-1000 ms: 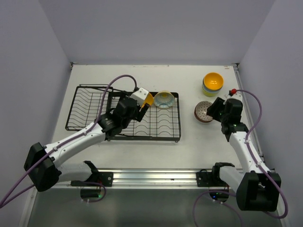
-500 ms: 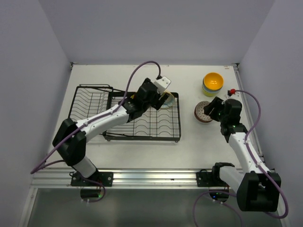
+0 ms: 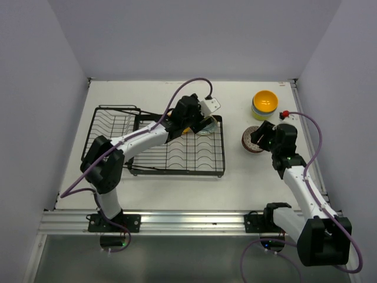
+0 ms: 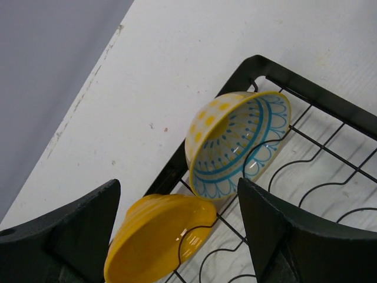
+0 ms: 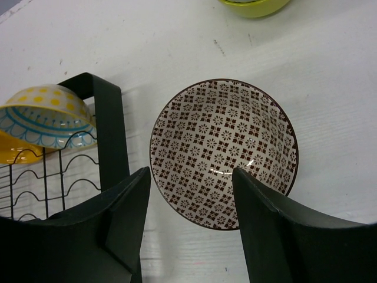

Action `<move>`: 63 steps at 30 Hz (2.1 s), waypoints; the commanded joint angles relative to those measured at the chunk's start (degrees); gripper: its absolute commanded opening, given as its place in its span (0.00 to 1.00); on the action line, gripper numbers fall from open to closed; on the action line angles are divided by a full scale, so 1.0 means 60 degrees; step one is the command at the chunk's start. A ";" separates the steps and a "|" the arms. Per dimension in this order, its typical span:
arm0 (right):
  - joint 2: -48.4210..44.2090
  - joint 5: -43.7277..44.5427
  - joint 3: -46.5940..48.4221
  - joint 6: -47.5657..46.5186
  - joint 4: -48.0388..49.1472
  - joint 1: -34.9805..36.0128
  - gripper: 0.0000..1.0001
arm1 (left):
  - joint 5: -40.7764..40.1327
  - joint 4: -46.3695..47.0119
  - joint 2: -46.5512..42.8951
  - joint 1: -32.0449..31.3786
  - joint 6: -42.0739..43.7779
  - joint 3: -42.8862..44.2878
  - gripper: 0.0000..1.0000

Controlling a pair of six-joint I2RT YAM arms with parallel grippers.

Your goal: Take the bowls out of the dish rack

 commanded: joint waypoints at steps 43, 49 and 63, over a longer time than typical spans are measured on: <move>0.0158 0.0338 0.0277 -0.0047 0.0253 0.0033 0.63 | -0.5251 0.6298 0.1905 -0.1342 0.2426 -0.1222 0.00; 0.0085 0.0382 0.0219 -0.0033 0.0297 0.0018 0.63 | -0.6469 0.8219 0.2110 -0.1665 0.3437 -0.1647 0.00; 0.0070 0.0411 0.0175 -0.0003 0.0385 0.0033 0.63 | -0.6777 0.9305 0.1876 -0.1753 0.3965 -0.1326 0.00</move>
